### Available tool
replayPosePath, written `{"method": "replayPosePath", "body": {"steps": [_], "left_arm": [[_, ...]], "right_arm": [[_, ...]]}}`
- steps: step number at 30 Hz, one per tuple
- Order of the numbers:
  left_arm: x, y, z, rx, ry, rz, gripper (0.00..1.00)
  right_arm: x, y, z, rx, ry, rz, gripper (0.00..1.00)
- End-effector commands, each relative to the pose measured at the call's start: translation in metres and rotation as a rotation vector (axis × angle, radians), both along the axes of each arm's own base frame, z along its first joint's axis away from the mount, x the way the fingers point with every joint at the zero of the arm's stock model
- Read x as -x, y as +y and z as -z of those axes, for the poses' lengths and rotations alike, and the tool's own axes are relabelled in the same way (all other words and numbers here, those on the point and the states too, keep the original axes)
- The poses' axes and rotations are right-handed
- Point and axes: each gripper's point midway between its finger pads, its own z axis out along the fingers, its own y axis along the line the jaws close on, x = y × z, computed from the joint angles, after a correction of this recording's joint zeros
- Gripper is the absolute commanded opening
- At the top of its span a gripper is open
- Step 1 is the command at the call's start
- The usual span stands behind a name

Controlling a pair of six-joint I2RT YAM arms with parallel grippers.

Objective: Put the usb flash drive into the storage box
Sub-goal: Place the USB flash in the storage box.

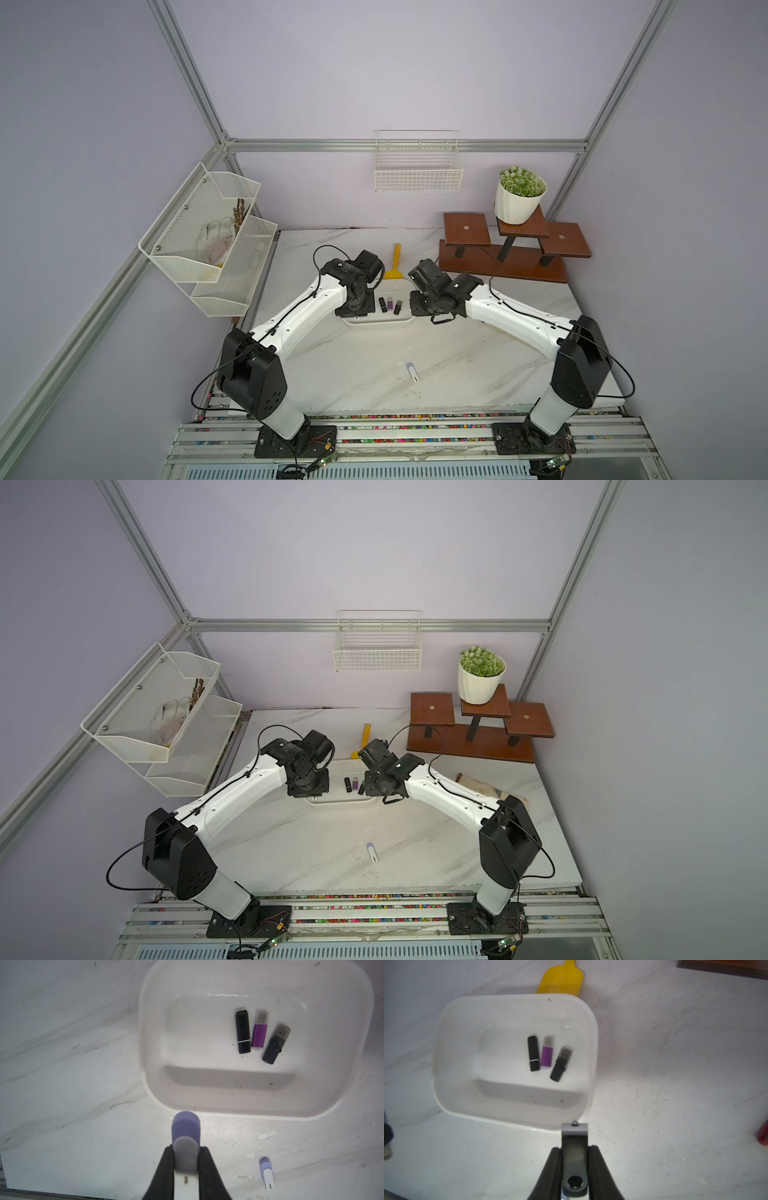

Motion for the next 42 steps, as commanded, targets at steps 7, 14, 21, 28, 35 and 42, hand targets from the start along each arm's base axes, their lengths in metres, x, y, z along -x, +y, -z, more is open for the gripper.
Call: {"method": "replayPosePath", "body": {"steps": [7,14,21,28,35,42], "left_arm": [[-0.021,0.022,-0.009,0.016,-0.021,0.013,0.00],[-0.028,0.033,-0.010,0.027,-0.025,-0.002,0.00],[-0.028,0.036,-0.006,0.040,-0.015,-0.007,0.00],[-0.024,0.036,0.000,0.043,-0.002,-0.008,0.00],[-0.020,0.037,0.003,0.044,0.003,-0.009,0.00],[-0.019,0.037,0.005,0.047,0.006,-0.007,0.00]], "right_arm": [[-0.050,0.089,0.025,-0.102,0.026,-0.148,0.00],[-0.064,0.120,0.056,-0.115,0.055,-0.182,0.00],[-0.067,0.132,0.077,-0.106,0.079,-0.190,0.00],[-0.067,0.140,0.091,-0.083,0.076,-0.199,0.00],[-0.070,0.136,0.103,-0.027,0.063,-0.185,0.00],[-0.070,0.133,0.113,0.000,0.069,-0.178,0.00]]}}
